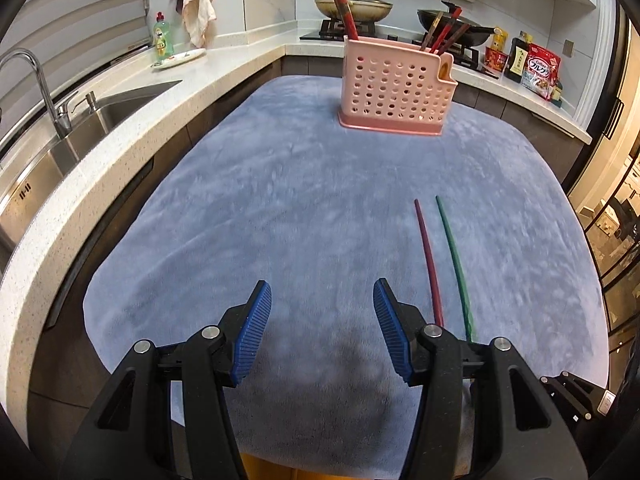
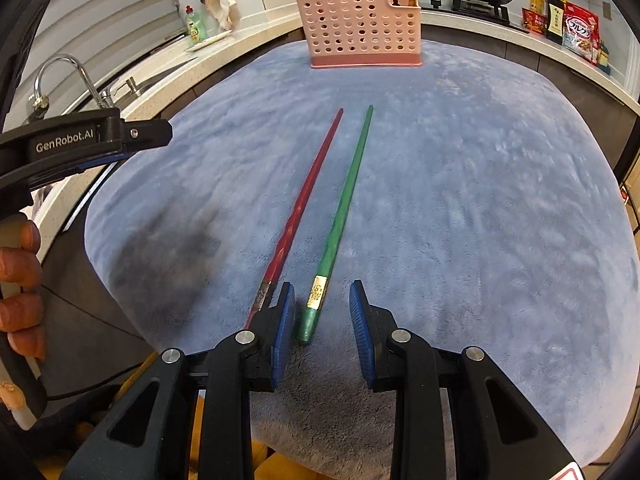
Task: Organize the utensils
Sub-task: 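Grasp a dark red chopstick with the left tool while the right tool grasps a green one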
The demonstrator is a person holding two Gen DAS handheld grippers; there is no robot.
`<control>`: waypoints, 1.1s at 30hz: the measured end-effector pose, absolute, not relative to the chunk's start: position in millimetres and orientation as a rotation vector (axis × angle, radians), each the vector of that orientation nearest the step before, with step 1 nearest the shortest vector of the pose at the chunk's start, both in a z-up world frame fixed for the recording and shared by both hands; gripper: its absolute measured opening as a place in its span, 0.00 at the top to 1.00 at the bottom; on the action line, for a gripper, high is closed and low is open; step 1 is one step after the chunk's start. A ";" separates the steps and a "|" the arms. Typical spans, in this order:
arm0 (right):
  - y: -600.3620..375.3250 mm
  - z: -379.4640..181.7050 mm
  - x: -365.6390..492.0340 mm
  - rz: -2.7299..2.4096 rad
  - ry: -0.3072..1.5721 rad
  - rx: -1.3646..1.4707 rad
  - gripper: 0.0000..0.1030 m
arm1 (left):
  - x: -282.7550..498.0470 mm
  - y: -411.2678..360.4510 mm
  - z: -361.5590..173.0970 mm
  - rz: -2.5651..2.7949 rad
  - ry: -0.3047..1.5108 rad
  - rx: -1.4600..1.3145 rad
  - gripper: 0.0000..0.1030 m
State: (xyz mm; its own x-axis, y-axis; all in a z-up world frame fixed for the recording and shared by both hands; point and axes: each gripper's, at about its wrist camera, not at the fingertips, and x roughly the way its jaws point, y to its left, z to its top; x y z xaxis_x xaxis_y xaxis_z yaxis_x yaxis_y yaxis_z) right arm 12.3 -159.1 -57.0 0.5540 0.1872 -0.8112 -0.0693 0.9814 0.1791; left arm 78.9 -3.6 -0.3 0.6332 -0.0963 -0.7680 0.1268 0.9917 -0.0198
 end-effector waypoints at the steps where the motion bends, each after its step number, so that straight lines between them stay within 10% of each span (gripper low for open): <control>1: -158.3 -58.3 12.5 0.152 0.974 0.132 0.73 | 77.5 -3.3 -2.0 -0.126 0.879 0.038 0.51; 14: -167.4 -70.1 11.6 0.102 0.988 0.140 0.93 | 67.6 -7.0 -13.4 -0.146 0.897 0.051 0.37; 33: -211.8 -70.7 -3.2 -0.001 0.971 0.235 0.94 | 43.1 -62.7 -51.1 -0.313 1.007 0.139 0.27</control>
State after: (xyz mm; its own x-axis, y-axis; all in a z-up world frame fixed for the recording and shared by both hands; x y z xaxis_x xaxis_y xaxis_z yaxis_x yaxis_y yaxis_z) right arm -3.2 -211.8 -70.7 0.5662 0.1041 -0.8177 0.1061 0.9745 0.1976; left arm 43.1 -62.7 -51.1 0.4941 -0.1934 -0.8476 0.3211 0.9466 -0.0288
